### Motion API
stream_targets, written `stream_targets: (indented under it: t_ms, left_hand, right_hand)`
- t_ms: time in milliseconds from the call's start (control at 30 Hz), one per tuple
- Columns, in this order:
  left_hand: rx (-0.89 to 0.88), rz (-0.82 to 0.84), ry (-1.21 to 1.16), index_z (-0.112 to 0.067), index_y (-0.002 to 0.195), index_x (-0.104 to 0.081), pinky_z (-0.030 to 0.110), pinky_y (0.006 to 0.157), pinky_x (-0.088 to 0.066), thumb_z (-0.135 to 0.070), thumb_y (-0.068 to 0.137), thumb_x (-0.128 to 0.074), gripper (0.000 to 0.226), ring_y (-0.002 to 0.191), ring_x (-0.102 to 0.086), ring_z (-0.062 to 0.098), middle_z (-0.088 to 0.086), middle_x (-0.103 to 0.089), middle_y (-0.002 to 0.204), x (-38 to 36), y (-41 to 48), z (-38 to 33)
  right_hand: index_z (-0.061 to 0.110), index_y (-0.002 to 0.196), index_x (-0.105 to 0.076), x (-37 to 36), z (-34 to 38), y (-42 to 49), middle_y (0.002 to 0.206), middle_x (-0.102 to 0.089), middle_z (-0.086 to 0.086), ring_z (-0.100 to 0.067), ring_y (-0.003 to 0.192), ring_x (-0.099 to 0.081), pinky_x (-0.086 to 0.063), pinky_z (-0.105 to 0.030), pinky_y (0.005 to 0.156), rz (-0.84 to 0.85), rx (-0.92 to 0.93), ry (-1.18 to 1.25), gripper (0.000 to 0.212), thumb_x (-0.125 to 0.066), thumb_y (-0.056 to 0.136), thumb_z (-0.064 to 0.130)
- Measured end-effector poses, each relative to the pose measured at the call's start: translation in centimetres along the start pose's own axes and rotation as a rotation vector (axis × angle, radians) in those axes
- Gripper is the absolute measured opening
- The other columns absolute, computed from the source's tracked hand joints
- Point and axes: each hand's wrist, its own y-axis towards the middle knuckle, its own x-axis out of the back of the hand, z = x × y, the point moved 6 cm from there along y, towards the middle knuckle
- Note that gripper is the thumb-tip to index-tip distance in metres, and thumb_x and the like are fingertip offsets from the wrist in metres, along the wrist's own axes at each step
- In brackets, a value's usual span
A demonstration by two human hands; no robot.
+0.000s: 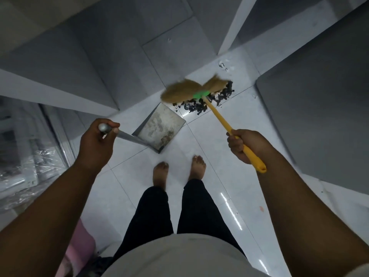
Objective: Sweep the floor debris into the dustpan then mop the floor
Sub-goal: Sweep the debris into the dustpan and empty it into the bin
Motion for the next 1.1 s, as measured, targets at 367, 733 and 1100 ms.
stream_targets:
  t_ms: [367,733,1100]
  left_hand:
    - [0.013,0.009,0.045,-0.009,0.104,-0.063,0.013,0.084,-0.048,-0.005,0.094,-0.061,0.011,0.096,-0.063,0.003,0.0,-0.069,0.108,4.6,2.3,3.2]
    - [-0.022,0.011,0.123,-0.01,0.107,-0.063,0.0,0.073,-0.044,-0.01,0.094,-0.061,0.013,0.086,-0.059,-0.015,-0.016,-0.065,0.102,3.7,2.7,3.0]
    - [0.036,0.035,0.007,-0.01,0.105,-0.063,0.002,0.085,-0.043,-0.006,0.095,-0.06,0.01,0.095,-0.061,-0.005,-0.006,-0.068,0.106,3.7,1.8,2.3]
  right_hand:
    - [0.009,0.091,-0.041,-17.9,6.1,6.0,0.062,-0.041,0.0,-0.005,0.036,-0.036,-0.029,-0.015,0.031,0.179,0.131,-0.144,0.014,-0.036,0.103,0.015]
    - [0.008,0.086,-0.038,-19.3,9.2,14.9,0.064,-0.039,0.0,-0.006,0.038,-0.04,-0.034,-0.015,0.034,0.126,0.089,-0.19,0.015,-0.034,0.101,0.01]
    - [0.01,0.087,-0.042,-2.8,-0.4,3.5,0.059,-0.039,0.001,-0.005,0.037,-0.036,-0.029,-0.014,0.032,0.023,0.045,0.045,0.018,-0.038,0.102,0.017]
